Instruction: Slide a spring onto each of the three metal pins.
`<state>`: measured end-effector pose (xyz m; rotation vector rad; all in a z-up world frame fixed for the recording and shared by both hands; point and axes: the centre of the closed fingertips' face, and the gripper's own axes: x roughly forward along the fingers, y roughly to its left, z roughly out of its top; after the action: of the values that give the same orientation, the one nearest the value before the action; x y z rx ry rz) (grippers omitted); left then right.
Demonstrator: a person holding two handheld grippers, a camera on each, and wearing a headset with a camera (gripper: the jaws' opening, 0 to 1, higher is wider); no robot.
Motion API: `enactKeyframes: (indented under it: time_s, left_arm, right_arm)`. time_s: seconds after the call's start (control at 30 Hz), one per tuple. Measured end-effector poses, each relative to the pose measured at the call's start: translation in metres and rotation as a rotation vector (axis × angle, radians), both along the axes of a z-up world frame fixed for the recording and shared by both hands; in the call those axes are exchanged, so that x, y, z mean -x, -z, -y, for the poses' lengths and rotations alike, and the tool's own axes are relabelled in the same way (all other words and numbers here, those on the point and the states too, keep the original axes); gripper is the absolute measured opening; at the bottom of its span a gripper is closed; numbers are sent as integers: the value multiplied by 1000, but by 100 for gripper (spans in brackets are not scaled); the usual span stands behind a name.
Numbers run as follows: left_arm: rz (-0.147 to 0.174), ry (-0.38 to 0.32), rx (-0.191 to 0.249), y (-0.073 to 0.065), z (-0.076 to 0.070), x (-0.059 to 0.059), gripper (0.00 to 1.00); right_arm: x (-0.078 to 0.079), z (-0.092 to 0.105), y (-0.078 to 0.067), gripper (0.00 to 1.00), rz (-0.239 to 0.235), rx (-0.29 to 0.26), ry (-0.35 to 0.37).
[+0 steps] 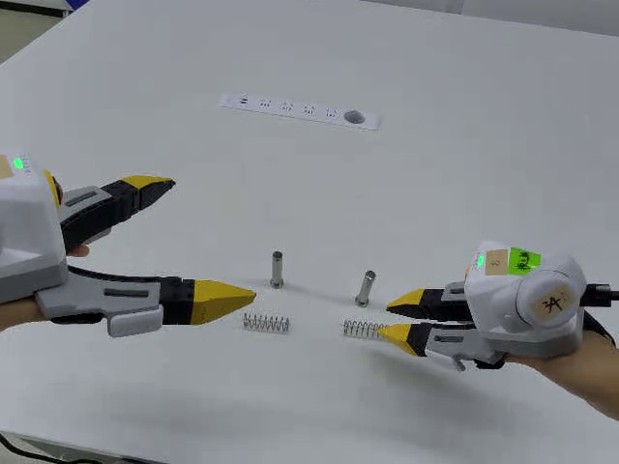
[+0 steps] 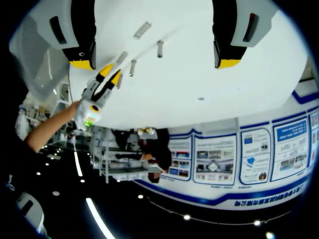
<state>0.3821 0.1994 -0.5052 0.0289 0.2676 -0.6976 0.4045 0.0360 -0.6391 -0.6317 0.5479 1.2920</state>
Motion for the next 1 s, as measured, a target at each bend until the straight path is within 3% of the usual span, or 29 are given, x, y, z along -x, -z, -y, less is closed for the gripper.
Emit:
enactKeyframes:
  time_s: [0.17,0.4,0.63,1.0]
  left_arm:
    - [-10,-11,-7,4,-5,0,100]
    - [-23,-31,-8,7,-14,0,100]
    - [-41,-45,-7,13,-19,0,100]
    - [-49,-36,-8,15,-15,-3,100]
  right_arm:
    - [2,-4,12,17,-15,25,-29]
    - [-5,-7,19,16,-51,14,-15]
    - [0,-8,21,13,-91,-10,-32]
    - [2,-7,21,11,-76,19,-41]
